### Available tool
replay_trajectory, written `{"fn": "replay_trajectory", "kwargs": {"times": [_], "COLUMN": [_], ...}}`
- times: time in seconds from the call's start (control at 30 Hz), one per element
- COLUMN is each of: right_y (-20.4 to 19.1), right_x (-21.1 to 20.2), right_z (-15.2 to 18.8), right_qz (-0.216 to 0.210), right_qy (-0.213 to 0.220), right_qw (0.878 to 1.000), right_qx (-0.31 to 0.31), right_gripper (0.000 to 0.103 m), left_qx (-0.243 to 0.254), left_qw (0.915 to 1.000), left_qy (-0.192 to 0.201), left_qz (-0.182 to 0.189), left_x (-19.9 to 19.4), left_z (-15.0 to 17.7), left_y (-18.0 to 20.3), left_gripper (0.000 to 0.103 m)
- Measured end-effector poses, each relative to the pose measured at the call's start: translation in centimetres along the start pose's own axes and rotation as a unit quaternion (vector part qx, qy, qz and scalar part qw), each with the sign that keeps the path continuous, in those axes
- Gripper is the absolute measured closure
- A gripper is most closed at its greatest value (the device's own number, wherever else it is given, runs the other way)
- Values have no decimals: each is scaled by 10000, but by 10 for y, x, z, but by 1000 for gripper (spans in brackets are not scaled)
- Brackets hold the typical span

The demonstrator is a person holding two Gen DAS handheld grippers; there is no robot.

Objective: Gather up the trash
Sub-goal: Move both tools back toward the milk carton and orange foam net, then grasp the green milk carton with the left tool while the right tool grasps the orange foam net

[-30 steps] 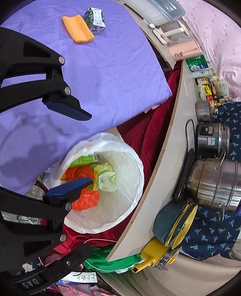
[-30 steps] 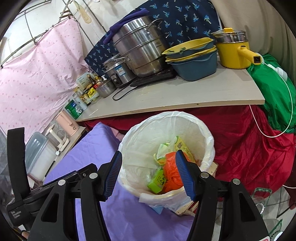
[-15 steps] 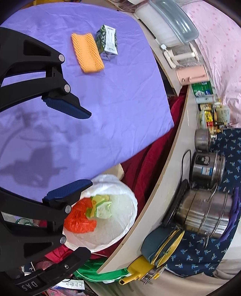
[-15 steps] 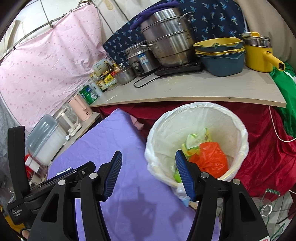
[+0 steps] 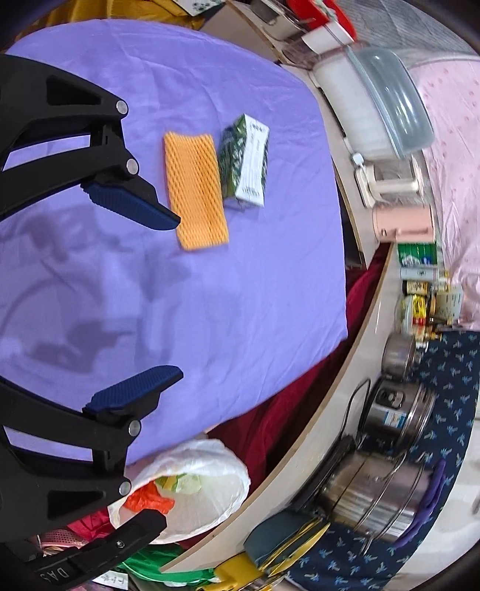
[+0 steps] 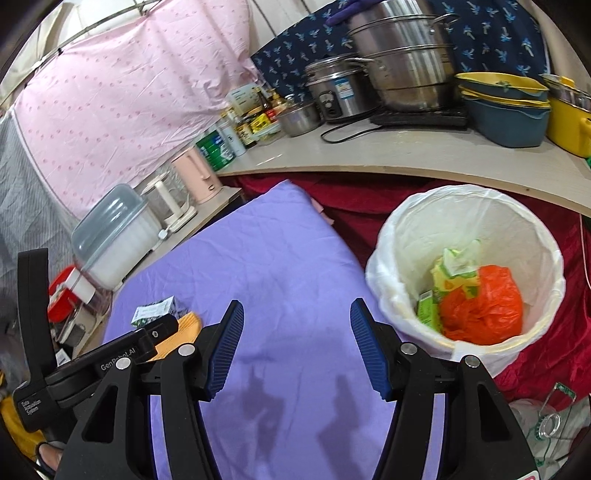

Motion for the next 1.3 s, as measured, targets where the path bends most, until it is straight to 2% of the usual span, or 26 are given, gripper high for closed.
{"fn": "replay_trajectory", "kwargs": {"times": [0.63,1.0,1.3], "right_y": [-106,-139,-152], "right_x": [72,126,176], "right_z": [35,40,41], "right_qz": [-340,-388,-336], "right_qy": [-708,-1092,-1409], "right_qw": [9937,9882,9841], "right_qx": [-794,-1003,-1030], "right_gripper": [45,45,45], "left_qx": [-997,-1609,-1786], "left_qw": [9944,9850,9810], "left_qy": [-78,-233,-398], "left_qz": [-336,-577,-643], "left_x": [5,21,42], "left_z": [6,9,8], "left_y": [-129,-203,-231], "left_gripper": [29,29,29]}}
Point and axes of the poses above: each gripper's, at about its wrist camera, not at the fingertips, and x roughly the way its jaws point, y to its right, z to its underside, the point moved 8 cm from there along x, roughly the way its jaws point, and after that the axes turned 12 degrees about -y, right-handed, at the moved point
